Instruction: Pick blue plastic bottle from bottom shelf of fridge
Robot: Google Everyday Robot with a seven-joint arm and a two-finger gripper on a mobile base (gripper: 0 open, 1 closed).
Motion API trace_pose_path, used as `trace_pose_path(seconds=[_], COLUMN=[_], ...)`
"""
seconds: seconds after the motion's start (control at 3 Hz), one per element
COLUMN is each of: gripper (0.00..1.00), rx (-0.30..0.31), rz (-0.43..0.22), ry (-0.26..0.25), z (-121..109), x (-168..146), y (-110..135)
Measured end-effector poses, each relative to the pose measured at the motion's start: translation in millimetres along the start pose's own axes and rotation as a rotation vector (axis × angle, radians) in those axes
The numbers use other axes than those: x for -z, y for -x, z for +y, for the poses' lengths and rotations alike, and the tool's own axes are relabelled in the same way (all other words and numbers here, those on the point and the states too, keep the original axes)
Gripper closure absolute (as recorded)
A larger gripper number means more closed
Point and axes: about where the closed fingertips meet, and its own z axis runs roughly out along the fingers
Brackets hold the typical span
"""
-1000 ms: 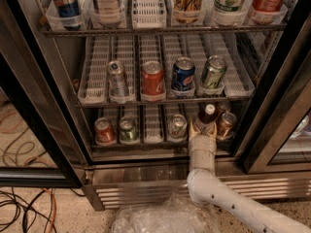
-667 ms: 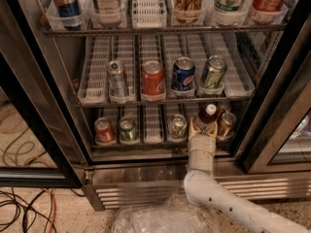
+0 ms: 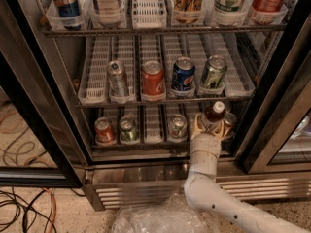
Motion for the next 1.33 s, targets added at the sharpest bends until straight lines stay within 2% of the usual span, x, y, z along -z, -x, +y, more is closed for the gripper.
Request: trace_pose_path(seconds=[0.33,1.33], gripper=[1.0,1.0], rx=[-0.021,-0.023], rz=[0.01,0.015], ry=[0.012,0.018], z=[2.3,1.6], x=[11.7,13.5], y=[15.2,6.1])
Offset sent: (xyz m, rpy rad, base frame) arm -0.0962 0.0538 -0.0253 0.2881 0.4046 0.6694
